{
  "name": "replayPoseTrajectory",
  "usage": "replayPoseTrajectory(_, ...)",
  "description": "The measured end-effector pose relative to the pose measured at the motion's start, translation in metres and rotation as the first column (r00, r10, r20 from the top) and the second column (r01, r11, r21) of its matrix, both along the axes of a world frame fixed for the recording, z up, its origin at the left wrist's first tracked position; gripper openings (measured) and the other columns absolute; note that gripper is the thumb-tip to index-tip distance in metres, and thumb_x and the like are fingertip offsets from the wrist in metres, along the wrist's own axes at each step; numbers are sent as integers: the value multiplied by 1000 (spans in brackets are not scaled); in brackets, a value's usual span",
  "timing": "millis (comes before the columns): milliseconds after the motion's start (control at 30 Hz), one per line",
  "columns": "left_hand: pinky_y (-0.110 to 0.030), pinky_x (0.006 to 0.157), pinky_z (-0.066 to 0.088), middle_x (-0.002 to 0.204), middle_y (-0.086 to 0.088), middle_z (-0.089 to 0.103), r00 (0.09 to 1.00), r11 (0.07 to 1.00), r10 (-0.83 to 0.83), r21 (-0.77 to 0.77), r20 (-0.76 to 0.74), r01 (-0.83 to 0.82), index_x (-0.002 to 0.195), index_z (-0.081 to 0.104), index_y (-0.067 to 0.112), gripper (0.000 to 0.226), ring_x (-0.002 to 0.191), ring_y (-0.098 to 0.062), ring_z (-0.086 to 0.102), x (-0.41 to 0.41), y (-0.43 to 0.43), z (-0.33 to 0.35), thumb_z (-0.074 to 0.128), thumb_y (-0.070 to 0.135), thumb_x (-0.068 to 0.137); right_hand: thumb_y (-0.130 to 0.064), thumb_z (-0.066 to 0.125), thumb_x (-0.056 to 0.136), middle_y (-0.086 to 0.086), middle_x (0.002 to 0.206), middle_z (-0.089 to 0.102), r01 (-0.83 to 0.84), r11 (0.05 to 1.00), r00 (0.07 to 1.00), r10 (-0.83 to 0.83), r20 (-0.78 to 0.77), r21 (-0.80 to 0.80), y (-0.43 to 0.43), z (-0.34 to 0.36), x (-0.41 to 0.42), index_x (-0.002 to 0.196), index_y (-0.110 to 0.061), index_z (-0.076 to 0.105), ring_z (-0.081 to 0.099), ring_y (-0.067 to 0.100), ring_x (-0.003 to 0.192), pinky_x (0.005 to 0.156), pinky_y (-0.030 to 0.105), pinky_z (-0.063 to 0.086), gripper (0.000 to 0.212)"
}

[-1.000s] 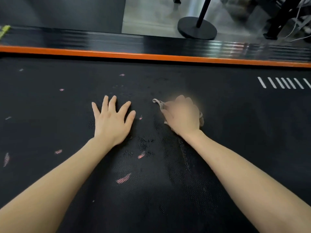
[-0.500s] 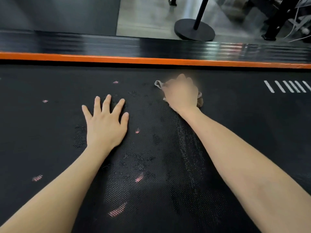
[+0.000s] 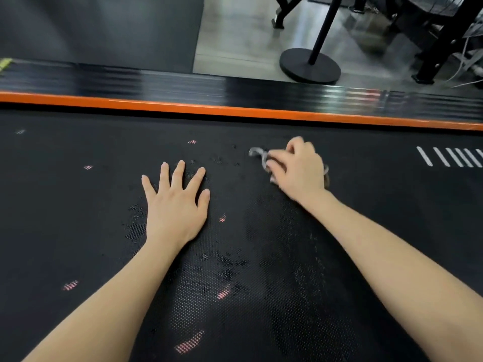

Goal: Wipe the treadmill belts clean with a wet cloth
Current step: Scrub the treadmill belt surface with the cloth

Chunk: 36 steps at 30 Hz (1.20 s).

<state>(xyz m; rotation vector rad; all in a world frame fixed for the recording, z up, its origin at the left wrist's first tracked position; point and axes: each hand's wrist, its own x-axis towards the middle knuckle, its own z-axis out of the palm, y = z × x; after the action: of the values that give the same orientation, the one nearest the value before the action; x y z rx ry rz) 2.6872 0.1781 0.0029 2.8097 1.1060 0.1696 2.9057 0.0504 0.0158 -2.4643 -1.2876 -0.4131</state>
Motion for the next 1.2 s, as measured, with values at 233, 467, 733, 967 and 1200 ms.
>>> replayPoseTrajectory(233,-61,111,6,154,-10,26,1000,999,3,33,-5,-3,145,33,34,68,144,-34,13,1,1,-2,4,54,87,-61,39,86,11,115,53,44,993,997,-37,66,-107,13,0,31,125,-33,61,48,33,96,77,44,39,53)
replayPoseTrajectory(467,-62,111,9,152,-11,31,1000,999,4,46,-4,-4,143,37,33,66,142,-36,18,1,2,-3,8,53,88,-49,44,95,11,110,51,-36,990,999,38,15,-140,29,6,67,131,-31,57,47,30,97,70,38,43,42)
replayPoseTrajectory(733,-61,111,7,154,-10,28,1000,999,11,40,-11,-11,145,33,33,68,143,-35,14,2,0,-3,5,53,87,-42,53,92,14,117,55,220,975,967,-218,-130,6,81,9,15,119,-10,50,55,35,104,79,40,45,42)
replayPoseTrajectory(967,-59,113,4,156,-7,23,1000,999,6,37,7,-6,146,30,34,69,145,-32,10,1,1,-2,2,54,86,-48,54,91,12,120,50,31,997,997,-37,-69,-76,82,8,24,118,-12,53,48,31,110,82,40,44,45)
replayPoseTrajectory(1200,-58,114,0,158,-6,14,1000,1000,12,2,-4,-12,148,22,35,50,145,-31,2,1,1,0,20,43,99,-49,45,95,18,116,50,79,986,991,-93,-93,-145,63,8,-28,123,-6,49,54,37,97,74,39,42,52)
